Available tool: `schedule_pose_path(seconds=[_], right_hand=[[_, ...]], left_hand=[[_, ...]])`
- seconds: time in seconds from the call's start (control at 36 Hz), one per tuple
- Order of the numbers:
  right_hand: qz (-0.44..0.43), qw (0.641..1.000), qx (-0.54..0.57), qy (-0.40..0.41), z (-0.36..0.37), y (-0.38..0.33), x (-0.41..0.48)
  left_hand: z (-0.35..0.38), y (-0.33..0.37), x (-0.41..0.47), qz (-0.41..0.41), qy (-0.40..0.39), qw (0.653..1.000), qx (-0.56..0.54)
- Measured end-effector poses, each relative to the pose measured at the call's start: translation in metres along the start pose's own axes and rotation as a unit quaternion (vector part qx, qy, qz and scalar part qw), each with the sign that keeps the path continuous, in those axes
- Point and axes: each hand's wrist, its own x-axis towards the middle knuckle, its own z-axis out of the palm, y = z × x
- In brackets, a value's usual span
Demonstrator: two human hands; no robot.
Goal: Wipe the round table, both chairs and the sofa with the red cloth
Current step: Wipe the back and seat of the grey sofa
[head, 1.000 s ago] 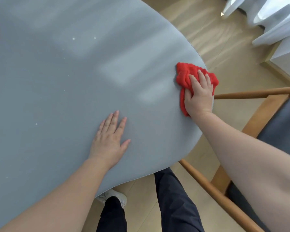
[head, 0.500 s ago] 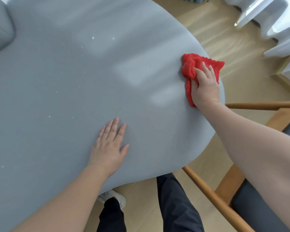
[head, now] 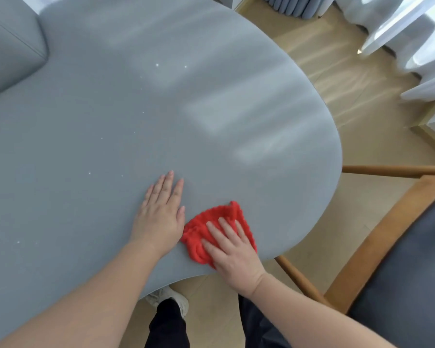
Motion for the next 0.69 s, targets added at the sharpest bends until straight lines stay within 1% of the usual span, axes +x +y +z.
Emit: schedule_pose_path(seconds=[0.06, 0.17, 0.25, 0.39, 0.47, 0.61, 0.69], right_hand=[[-0.014, 1.0, -0.017, -0.006, 0.005, -0.002, -0.004], [-0.049, 0.998, -0.033, -0.024, 0.003, 0.015, 0.0], [-0.045, 0.998, -0.034, -0.012, -0.005, 0.027, 0.013], [0.032, 0.997, -0.026, 0.069, -0.02, 0.056, 0.057], [0.083, 0.991, -0.031, 0.1, -0.032, 0.082, 0.087], [0.173, 0.977, -0.028, 0.119, -0.056, 0.133, 0.139], [0.236, 0.966, -0.008, 0.1, -0.074, 0.157, 0.171]], left_hand=[[-0.002, -0.002, 0.002, 0.001, 0.005, 1.0, -0.001], [-0.002, -0.008, 0.004, -0.001, 0.009, 1.0, -0.008], [-0.001, -0.014, 0.006, -0.006, 0.009, 1.0, -0.013], [0.001, -0.02, 0.008, -0.015, 0.008, 1.0, -0.017], [0.001, -0.023, 0.01, -0.015, 0.012, 1.0, -0.02], [-0.004, -0.033, 0.014, -0.028, 0.018, 0.999, -0.019], [-0.007, -0.04, 0.018, -0.029, 0.018, 0.999, -0.018]])
